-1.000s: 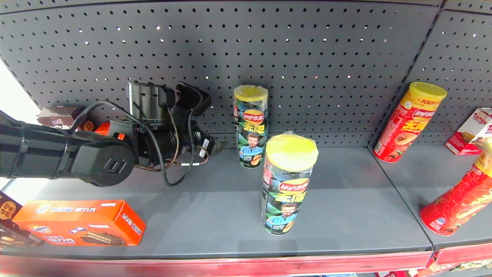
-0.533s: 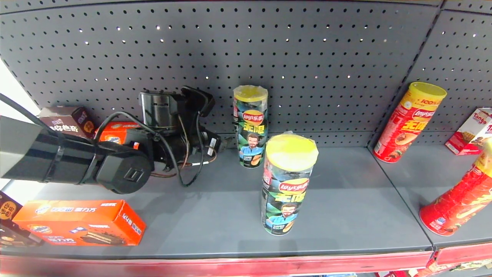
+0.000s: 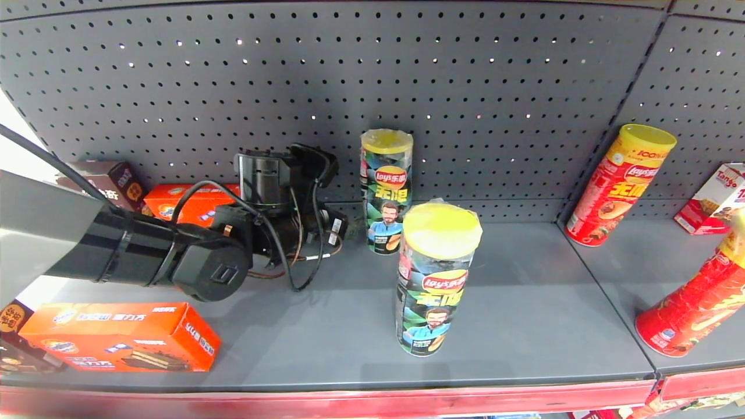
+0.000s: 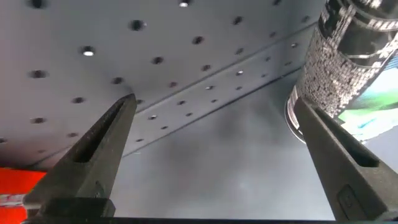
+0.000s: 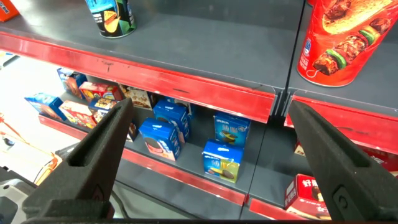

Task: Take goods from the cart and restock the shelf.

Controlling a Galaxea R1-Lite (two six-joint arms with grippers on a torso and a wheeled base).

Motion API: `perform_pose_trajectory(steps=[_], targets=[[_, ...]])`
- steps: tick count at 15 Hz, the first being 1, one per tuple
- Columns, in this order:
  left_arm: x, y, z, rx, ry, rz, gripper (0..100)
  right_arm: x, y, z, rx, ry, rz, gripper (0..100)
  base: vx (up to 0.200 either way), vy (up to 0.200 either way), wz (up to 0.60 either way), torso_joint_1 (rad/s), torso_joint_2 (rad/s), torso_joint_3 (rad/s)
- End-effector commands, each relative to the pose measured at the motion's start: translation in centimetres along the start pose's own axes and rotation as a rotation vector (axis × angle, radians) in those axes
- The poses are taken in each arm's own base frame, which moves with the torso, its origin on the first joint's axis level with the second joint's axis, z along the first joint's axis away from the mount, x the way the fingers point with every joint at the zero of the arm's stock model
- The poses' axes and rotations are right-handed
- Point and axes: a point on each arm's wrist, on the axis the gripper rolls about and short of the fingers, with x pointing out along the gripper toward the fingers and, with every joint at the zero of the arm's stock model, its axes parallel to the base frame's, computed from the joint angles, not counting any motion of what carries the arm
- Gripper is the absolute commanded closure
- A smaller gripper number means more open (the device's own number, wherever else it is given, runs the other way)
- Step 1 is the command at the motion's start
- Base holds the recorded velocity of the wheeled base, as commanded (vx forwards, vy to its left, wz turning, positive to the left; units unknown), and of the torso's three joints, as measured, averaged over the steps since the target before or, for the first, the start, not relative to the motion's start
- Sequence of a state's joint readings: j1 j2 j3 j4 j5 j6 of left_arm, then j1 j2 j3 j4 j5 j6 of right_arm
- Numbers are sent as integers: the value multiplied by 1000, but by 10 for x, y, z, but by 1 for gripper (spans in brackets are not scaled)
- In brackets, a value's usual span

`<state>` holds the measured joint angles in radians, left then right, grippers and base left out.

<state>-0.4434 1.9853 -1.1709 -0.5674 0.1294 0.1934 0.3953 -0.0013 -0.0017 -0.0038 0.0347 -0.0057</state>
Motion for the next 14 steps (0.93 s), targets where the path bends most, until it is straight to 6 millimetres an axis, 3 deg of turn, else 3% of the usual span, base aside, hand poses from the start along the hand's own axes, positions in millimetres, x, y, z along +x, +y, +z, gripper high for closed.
perform_pose_trajectory(steps=[1,9,12,14], targets=[[2,-4,-2,-2,6,-9,0,0,0,0,0,1,1,0,0,0,0,0,0,0],[3,-10,0,-3,-20,-13,0,0,0,0,0,1,1,0,0,0,0,0,0,0],[-17,1,25,-7,-90,18,0,0,0,0,0,1,1,0,0,0,0,0,0,0],[-47,10,39,-13,-131,30,0,0,0,0,0,1,1,0,0,0,0,0,0,0]])
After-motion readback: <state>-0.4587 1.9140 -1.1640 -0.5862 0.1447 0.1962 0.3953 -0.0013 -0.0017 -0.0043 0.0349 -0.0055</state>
